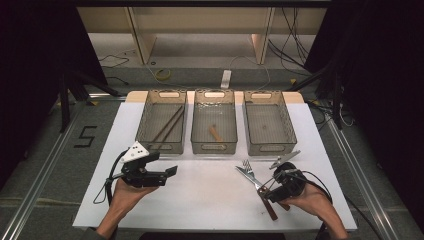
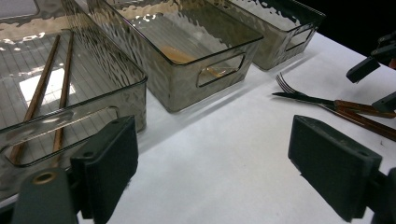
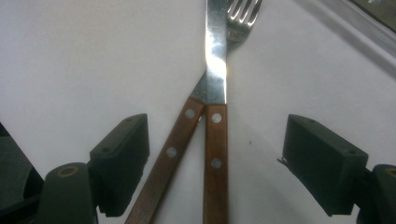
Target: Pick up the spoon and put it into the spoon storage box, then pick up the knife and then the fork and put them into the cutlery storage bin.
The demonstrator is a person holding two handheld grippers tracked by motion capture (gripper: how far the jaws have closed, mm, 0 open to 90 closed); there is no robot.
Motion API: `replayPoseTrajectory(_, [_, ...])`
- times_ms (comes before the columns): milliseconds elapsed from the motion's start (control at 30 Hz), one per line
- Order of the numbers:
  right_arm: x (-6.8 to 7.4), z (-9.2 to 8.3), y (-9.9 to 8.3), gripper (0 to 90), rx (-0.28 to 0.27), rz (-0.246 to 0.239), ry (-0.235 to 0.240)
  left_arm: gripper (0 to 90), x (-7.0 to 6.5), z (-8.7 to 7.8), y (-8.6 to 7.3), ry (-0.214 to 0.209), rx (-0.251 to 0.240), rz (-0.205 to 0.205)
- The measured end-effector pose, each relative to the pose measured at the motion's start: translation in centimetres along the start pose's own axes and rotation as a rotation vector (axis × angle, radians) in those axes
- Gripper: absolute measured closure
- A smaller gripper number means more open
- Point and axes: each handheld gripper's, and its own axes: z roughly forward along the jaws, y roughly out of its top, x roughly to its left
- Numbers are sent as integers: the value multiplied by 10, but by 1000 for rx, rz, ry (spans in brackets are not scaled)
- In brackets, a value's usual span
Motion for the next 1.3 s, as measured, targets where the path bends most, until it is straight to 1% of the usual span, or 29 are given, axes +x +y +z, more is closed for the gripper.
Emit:
replayPoseTrajectory(67, [0, 1, -1, 239, 4, 2, 0, 155, 0, 0, 0, 0, -4, -7])
replayPoseTrajectory(167, [0, 0, -2, 258, 7, 5, 0, 155, 1, 0, 0, 1, -2, -4])
replayPoseTrajectory(267, [-1, 1, -3, 302, 20, 2, 1, 155, 0, 1, 0, 0, -1, -5])
replayPoseTrajectory(400, [-1, 4, -5, 385, 53, 6, -18, 155, 0, 1, 0, 0, 0, -2])
replayPoseTrajectory(467, [-1, 4, -5, 421, 58, 6, -15, 155, 0, 1, 0, 0, 1, -2])
replayPoseTrajectory(533, [-1, 4, -6, 454, 60, 4, -24, 155, 0, 1, 0, 0, 6, 5])
replayPoseTrajectory(600, [-1, 5, -6, 486, 67, -5, -26, 155, -1, 1, 0, 0, 5, 4])
replayPoseTrajectory(733, [-1, 7, -7, 528, 82, -6, -25, 155, -2, 1, 0, -5, 10, 15])
replayPoseTrajectory(867, [-1, 9, -7, 563, 92, -10, -37, 155, -1, 1, 0, -4, 4, 8])
replayPoseTrajectory(1000, [0, 11, -7, 592, 108, -13, -42, 155, -1, 1, 0, -5, 7, 16])
replayPoseTrajectory(1100, [2, 13, -7, 614, 114, -20, -41, 155, -2, 1, 0, -3, 8, 13])
replayPoseTrajectory(1300, [3, 15, -7, 654, 123, -34, -54, 155, -1, 1, 0, -4, 6, 12])
